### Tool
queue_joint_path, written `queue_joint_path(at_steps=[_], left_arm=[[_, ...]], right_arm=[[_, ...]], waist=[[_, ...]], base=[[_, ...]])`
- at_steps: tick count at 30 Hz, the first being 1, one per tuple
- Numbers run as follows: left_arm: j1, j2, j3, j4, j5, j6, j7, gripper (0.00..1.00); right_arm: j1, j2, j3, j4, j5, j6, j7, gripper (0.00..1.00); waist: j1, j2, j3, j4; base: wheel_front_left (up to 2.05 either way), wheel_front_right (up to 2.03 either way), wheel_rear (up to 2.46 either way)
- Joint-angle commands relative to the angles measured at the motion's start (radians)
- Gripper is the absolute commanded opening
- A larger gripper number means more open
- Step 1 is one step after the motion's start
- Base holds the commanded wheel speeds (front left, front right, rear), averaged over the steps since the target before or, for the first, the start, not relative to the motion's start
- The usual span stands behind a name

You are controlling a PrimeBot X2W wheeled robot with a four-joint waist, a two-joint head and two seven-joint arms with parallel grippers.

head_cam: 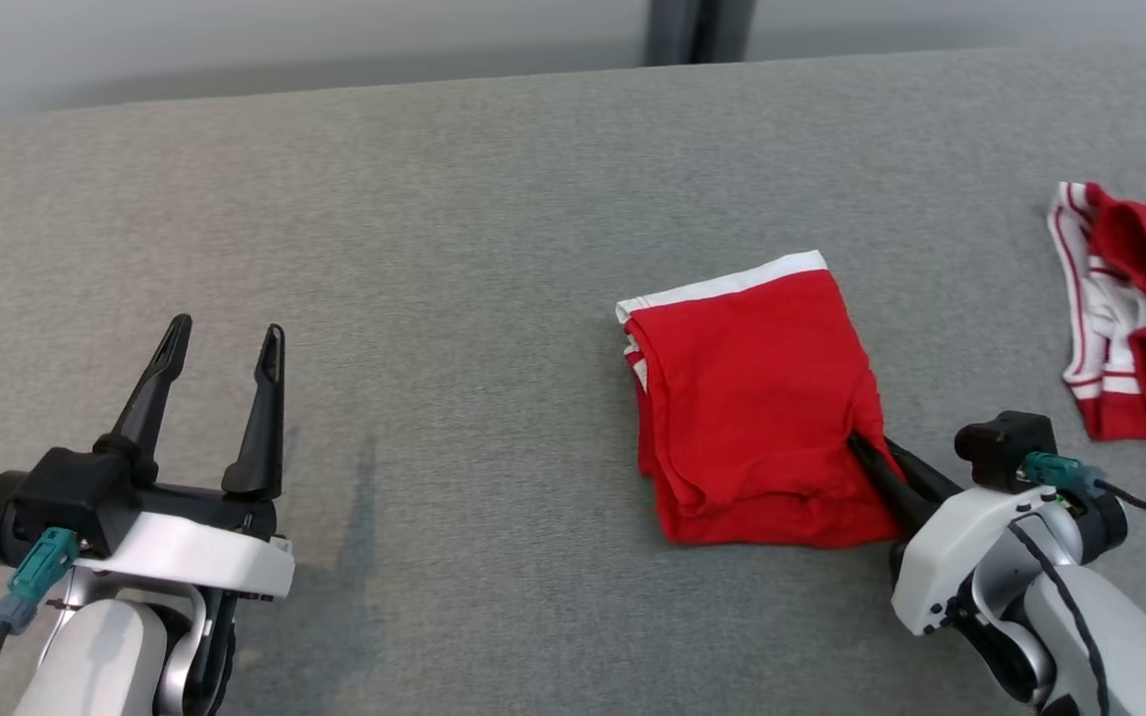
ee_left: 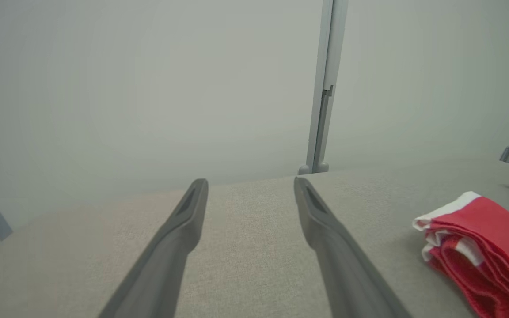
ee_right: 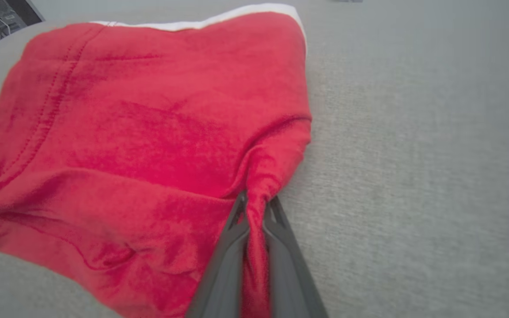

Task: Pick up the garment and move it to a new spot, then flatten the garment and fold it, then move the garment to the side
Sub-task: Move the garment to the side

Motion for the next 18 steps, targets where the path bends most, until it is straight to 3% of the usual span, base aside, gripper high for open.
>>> queue_joint_path(at_steps=[1, 11, 18], left_arm=[[-0.019, 0.01, 0.002, -0.012, 0.005, 0.001, 0.006, 1.0], [-0.066, 0.044, -0.009, -0.072, 0.021, -0.002, 0.054, 1.0], [-0.108, 0.075, -0.021, -0.107, 0.034, -0.011, 0.09, 1.0]], right_arm=[[0.006, -0.022, -0.007, -0.012, 0.002, -0.001, -0.007, 0.0], [-0.068, -0.084, -0.001, -0.056, -0.004, -0.001, -0.011, 0.0], [-0.26, -0.177, 0.065, -0.069, 0.006, -0.001, -0.028, 0.0]], waist=[[0.0, 0.0, 0.028, -0.09], [0.0, 0.0, 0.106, -0.24], [0.0, 0.0, 0.179, -0.313]], base=[[0.0, 0.0, 0.0], [0.0, 0.0, 0.0], [0.0, 0.0, 0.0]])
